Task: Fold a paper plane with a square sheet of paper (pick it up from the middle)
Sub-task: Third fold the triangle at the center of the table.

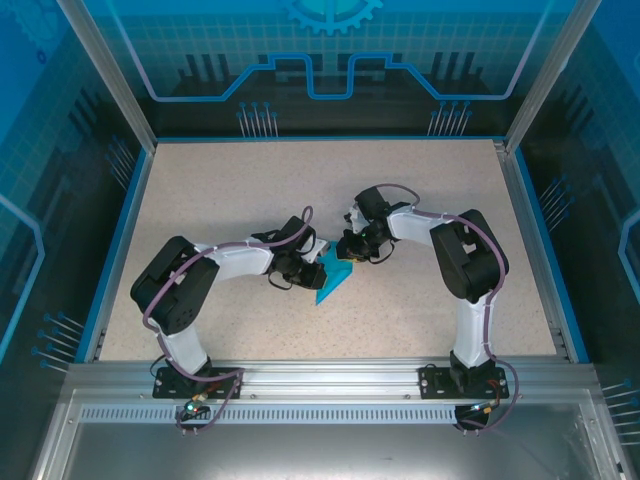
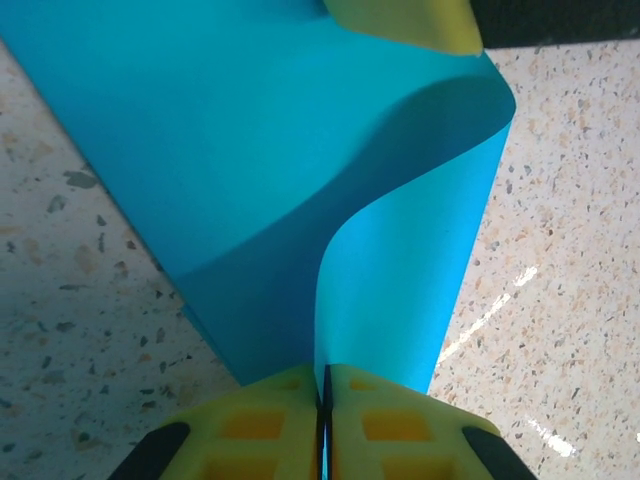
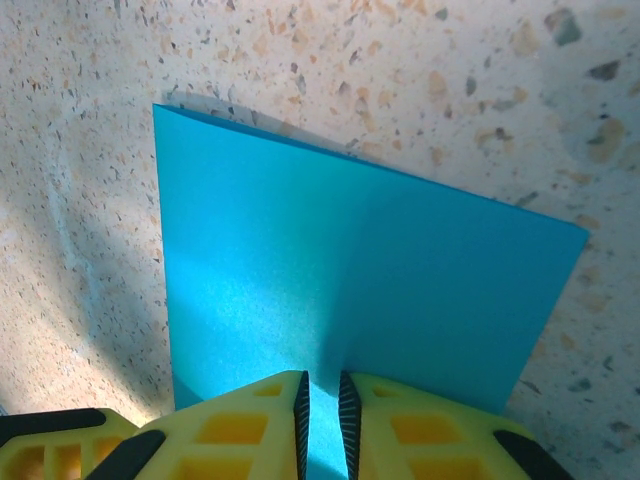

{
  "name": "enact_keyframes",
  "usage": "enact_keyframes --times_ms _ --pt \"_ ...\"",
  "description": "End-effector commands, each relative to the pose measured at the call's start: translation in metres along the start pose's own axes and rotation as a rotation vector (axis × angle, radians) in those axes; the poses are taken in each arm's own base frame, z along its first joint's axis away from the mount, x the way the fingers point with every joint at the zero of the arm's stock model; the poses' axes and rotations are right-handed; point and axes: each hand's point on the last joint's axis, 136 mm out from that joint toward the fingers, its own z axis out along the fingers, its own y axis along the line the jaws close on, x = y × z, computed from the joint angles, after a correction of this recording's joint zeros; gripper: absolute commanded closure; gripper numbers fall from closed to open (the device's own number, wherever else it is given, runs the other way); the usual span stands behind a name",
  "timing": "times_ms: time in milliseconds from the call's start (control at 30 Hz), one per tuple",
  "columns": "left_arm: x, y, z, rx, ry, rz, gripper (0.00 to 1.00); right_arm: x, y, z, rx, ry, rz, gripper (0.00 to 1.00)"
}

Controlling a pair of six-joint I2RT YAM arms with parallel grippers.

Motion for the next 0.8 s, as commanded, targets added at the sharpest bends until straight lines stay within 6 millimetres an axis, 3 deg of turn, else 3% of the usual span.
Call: enact_keyframes --times_ms 0,500,633,767 --pt "-0.003 0.007 0.002 -0.026 0.003 -0.028 0.89 0.02 -0.014 0.012 0.051 0.059 0.026 0.8" --pt "0.004 0.014 0.012 -0.036 0.027 -0.056 0.88 0.02 -0.009 0.01 0.027 0.051 0.031 0.79" --pt "0.009 0.018 0.014 -0.044 0.034 -0.062 0.89 0.009 0.007 -0.008 -0.018 -0.009 0.018 0.78" --pt "0.012 0.019 0.014 -0.049 0.038 -0.062 0.88 -0.007 0.012 -0.048 -0.049 -0.138 0.045 0.78"
